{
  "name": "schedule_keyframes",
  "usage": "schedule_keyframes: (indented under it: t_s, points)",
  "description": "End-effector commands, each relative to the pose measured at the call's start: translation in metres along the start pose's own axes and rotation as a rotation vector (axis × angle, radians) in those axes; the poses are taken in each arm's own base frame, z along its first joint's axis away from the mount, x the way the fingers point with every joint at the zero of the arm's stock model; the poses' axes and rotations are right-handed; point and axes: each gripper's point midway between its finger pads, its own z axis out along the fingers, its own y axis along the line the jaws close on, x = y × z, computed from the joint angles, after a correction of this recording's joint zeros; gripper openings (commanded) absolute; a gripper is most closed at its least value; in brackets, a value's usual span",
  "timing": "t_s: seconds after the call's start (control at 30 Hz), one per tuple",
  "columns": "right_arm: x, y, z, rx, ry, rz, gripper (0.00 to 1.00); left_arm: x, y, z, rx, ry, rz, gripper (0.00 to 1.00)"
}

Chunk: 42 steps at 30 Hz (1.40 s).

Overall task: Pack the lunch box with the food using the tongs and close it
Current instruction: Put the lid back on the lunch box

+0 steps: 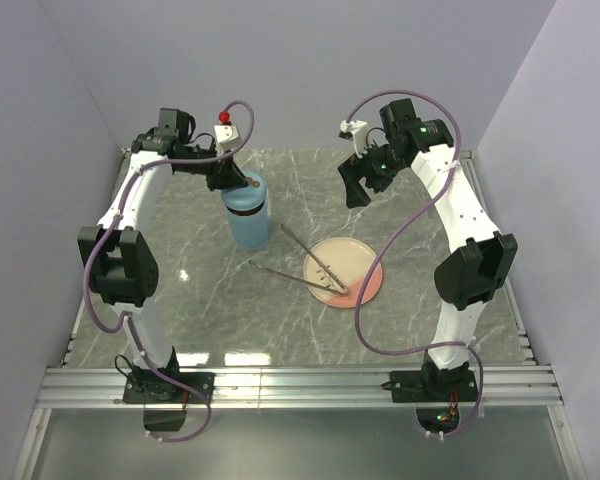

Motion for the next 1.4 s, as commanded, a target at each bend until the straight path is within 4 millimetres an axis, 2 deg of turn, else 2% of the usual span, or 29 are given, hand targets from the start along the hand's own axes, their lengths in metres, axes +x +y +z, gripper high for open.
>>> schedule_keyframes:
  t_s: [0.0, 0.03, 0.07, 0.1, 0.17, 0.37, 0.67, 0.97, 1.37]
  points:
    - [-0.004, -0.001, -0.007, 0.003, -0.019, -0.006, 0.93, -0.022, -0.005, -0.002, -0.032, -0.092, -0.039, 0.0]
    - [-0.003, 0.0, -0.007, 0.003, -0.019, -0.005, 0.93, -0.02, -0.005, -0.001, -0.042, -0.101, -0.052, 0.0]
    - [-0.003, -0.001, -0.007, 0.006, -0.023, -0.002, 0.93, -0.008, -0.01, 0.003, -0.044, -0.095, -0.131, 0.0]
    - [-0.003, 0.0, -0.005, 0.001, -0.023, 0.002, 0.93, -0.017, -0.002, 0.0, -0.087, -0.127, -0.08, 0.0]
    - [-0.003, 0.0, -0.004, -0.003, -0.029, 0.011, 0.93, -0.006, -0.002, 0.004, -0.116, -0.122, -0.132, 0.0]
    - [-0.003, 0.0, -0.002, -0.007, -0.028, 0.017, 0.93, 0.004, 0.007, 0.004, -0.186, -0.111, -0.147, 0.0]
    - [-0.002, -0.001, 0.001, -0.005, -0.021, 0.022, 0.93, 0.005, 0.015, -0.001, -0.241, -0.085, -0.111, 0.0]
    - [-0.001, -0.003, 0.002, -0.001, -0.02, 0.034, 0.93, 0.01, -0.007, -0.003, -0.164, -0.06, -0.114, 0.0]
    - [-0.003, -0.002, 0.003, 0.0, -0.025, 0.044, 0.93, 0.019, -0.005, 0.001, -0.174, -0.055, -0.12, 0.0]
